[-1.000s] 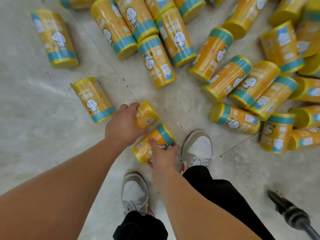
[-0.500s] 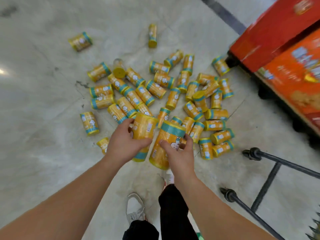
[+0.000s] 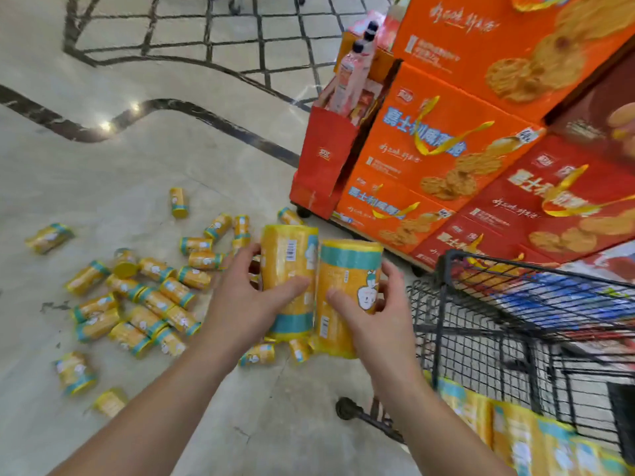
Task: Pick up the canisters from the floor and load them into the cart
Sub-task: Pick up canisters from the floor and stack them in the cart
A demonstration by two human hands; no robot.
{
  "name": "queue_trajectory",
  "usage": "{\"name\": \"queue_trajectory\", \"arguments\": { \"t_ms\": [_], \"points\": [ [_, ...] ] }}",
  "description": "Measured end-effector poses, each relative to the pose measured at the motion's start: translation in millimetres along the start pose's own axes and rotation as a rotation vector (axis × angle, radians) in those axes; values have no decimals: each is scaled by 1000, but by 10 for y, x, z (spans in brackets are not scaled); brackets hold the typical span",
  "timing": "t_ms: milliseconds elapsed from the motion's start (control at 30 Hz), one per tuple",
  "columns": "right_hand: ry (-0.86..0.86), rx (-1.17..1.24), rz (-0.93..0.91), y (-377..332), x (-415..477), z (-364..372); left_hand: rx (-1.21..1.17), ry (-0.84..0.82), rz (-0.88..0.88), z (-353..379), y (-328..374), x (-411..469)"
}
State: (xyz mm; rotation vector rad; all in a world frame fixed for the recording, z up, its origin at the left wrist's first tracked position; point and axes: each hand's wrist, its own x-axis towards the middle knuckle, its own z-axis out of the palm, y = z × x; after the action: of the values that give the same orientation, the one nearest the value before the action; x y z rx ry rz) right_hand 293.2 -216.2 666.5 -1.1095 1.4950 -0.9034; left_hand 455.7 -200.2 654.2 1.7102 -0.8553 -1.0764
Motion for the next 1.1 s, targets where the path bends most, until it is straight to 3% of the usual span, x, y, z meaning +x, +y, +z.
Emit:
{"name": "queue_trajectory", "arguments": {
  "t_ms": [267,567,867,1100],
  "points": [
    [195,-112,40,366,-76,-2377,41,-233,-1,2245,299,-782],
    [349,-384,356,1238,-246,-4458,313,-530,-155,4312,-55,-1654],
    [178,-769,718,1884,-271,-5164,639,-690,-212,5180,-588,-2099],
    [178,-836,748,1965,-243,-5224,635,-741,-263,5204,-627,-2074]
  ]
}}
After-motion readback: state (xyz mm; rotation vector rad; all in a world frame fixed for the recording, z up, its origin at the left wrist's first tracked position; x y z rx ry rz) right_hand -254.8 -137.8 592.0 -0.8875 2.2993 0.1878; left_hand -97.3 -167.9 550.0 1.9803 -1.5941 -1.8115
